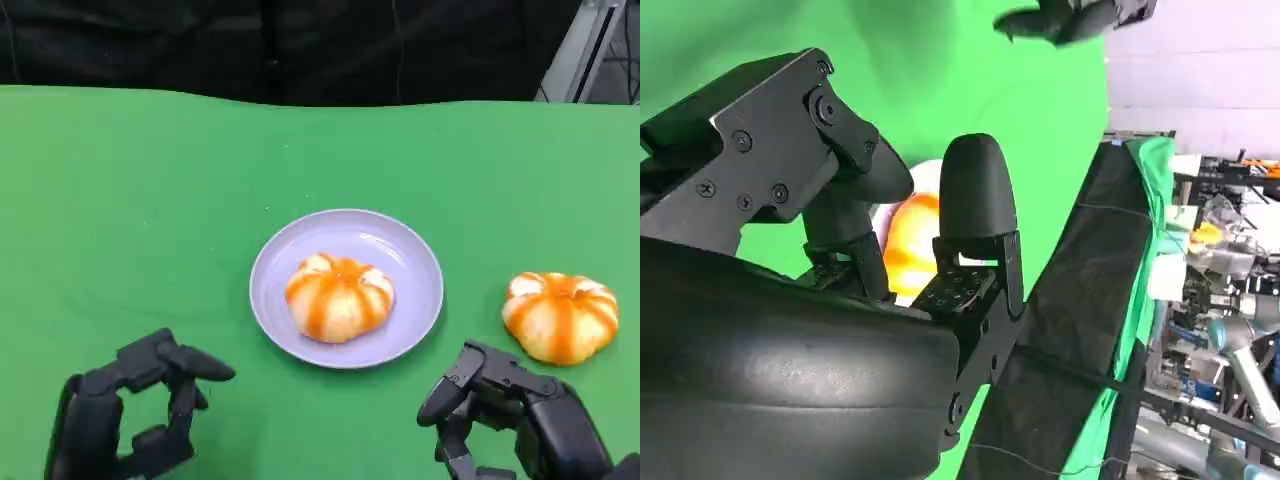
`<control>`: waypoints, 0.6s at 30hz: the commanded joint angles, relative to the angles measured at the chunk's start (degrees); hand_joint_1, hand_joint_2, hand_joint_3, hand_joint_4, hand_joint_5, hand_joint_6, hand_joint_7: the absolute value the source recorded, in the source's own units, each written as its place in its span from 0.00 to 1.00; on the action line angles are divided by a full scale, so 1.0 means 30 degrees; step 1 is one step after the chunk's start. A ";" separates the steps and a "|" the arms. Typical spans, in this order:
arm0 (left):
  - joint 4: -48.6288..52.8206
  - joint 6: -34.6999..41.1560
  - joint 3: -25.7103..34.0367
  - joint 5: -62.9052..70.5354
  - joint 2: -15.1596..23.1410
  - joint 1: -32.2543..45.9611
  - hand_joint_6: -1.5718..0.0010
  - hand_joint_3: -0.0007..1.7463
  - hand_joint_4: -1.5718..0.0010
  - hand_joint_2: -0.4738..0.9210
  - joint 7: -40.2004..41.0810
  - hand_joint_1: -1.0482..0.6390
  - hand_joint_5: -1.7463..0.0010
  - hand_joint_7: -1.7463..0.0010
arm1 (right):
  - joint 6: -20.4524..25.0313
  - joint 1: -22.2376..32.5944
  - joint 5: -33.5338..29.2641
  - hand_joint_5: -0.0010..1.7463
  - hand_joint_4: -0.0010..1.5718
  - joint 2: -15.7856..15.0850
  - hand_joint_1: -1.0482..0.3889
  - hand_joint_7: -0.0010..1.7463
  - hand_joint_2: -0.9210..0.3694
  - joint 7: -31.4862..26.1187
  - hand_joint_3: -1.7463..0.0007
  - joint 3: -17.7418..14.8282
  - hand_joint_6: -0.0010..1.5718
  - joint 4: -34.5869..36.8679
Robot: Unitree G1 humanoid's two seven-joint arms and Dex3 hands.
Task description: Grasp the bread from the table and place it into the plate.
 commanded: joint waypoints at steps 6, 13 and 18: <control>-0.1905 0.2294 0.0560 -0.1630 -0.0637 0.0926 0.54 0.76 0.45 0.67 -0.2205 0.55 0.00 0.10 | -0.0022 0.0387 0.0436 0.94 0.45 -0.0379 0.74 0.78 0.36 0.0225 0.30 -0.0515 0.46 -0.0522; -0.1629 0.2107 0.0949 -0.1505 -0.1261 0.0589 0.52 0.75 0.46 0.67 -0.2787 0.54 0.00 0.11 | -0.0227 0.0447 0.0479 0.94 0.44 -0.0493 0.75 0.78 0.36 0.0375 0.29 -0.0774 0.46 -0.0598; -0.1559 0.2158 0.1190 -0.1634 -0.1489 0.0435 0.51 0.74 0.46 0.67 -0.3160 0.54 0.00 0.12 | -0.0003 0.0366 0.0382 0.93 0.44 -0.0433 0.75 0.79 0.37 0.0316 0.28 -0.0764 0.47 -0.0669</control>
